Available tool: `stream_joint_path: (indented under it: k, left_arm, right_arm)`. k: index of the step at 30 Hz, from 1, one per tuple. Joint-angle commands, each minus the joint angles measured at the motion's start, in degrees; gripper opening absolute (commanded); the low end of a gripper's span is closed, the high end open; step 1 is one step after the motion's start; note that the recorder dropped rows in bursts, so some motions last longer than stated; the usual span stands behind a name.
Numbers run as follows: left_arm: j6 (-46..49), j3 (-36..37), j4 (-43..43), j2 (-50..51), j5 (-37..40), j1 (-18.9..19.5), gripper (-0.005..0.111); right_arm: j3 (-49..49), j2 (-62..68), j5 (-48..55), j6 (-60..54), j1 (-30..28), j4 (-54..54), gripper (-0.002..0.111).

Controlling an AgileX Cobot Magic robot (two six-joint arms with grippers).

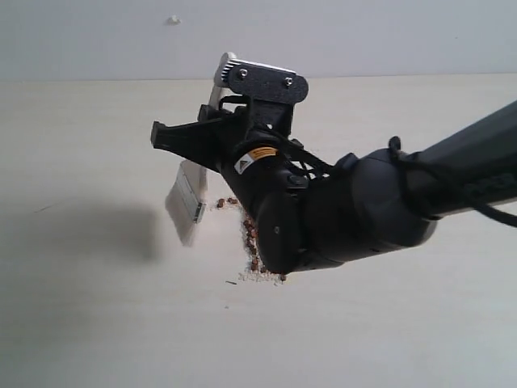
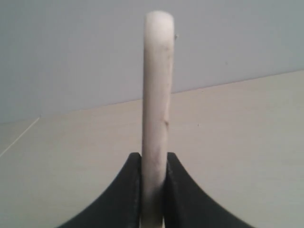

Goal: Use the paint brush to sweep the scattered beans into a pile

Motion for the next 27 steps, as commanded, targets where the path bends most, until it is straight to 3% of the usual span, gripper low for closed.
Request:
stream_joint_path:
  k: [1,13,20,27]
  left_arm:
    - [0.3,0.2,-0.3,-0.3,0.0,0.1,0.000]
    - [0.3,0.2,-0.3,-0.3,0.0,0.1,0.000]
    - [0.3,0.2,-0.3,-0.3,0.0,0.1,0.000]
    - [0.3,0.2,-0.3,-0.3,0.0,0.1,0.000]
  right_arm:
    - [-7.0,5.1,0.9,-1.4,0.0,0.3,0.000]
    - [-9.5,6.9,-3.2,-33.5,0.0,34.6,0.000]
    - [-9.5,3.8,-6.1,-38.4,0.0,39.9,0.000]
    - [-9.5,0.4,3.3,-38.7,0.0,29.0,0.000]
